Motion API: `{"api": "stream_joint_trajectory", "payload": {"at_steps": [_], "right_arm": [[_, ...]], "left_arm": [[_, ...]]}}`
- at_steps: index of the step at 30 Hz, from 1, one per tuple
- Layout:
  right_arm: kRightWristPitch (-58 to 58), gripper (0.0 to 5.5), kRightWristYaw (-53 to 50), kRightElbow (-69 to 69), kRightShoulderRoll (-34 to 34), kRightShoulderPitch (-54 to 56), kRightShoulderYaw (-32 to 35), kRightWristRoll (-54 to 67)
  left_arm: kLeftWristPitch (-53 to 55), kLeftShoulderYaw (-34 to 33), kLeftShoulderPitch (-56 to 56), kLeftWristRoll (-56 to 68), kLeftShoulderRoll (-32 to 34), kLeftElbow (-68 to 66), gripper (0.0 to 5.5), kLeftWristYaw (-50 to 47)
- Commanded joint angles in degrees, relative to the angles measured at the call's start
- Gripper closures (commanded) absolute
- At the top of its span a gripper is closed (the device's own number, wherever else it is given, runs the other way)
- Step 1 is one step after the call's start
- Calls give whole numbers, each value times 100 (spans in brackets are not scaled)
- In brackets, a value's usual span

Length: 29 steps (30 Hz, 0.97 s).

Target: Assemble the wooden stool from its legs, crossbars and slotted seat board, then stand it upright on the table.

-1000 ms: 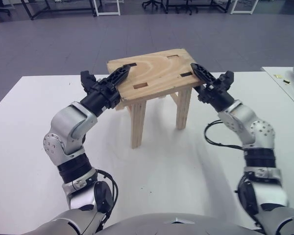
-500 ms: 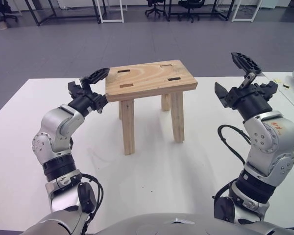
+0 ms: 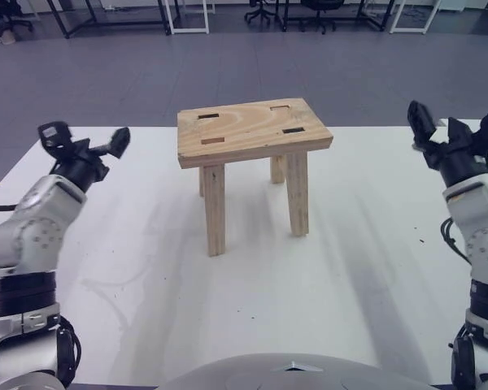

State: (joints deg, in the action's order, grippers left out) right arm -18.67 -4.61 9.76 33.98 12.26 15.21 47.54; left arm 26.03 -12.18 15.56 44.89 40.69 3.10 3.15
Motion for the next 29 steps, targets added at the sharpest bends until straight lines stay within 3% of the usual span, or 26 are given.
{"api": "stream_joint_trajectory", "payload": {"at_steps": [1,6,13,19,29], "right_arm": [[1025,10,595,-887,-235,-228,-484,-1524],[1666,10,877,-1901,-639,-107,-324,-2251],[1698,10,917,-2120,-949,103,-190,-2640],[1602,10,866,-2728,-1056,704,-458,-3335],[1793,10,1468,-3013,-1221,901,-158,-3131]], "left_arm": [[-863,392,-414,-1249,-431,-280,14,181],[-1350,200,-283,-1839,-903,-819,14,314],[-1276,184,-353,-2063,-1212,-780,14,620],[-1271,-88,-602,-2242,-1635,-736,14,252],[-1246,-581,-687,-2602,-1791,-685,14,-88]]}}
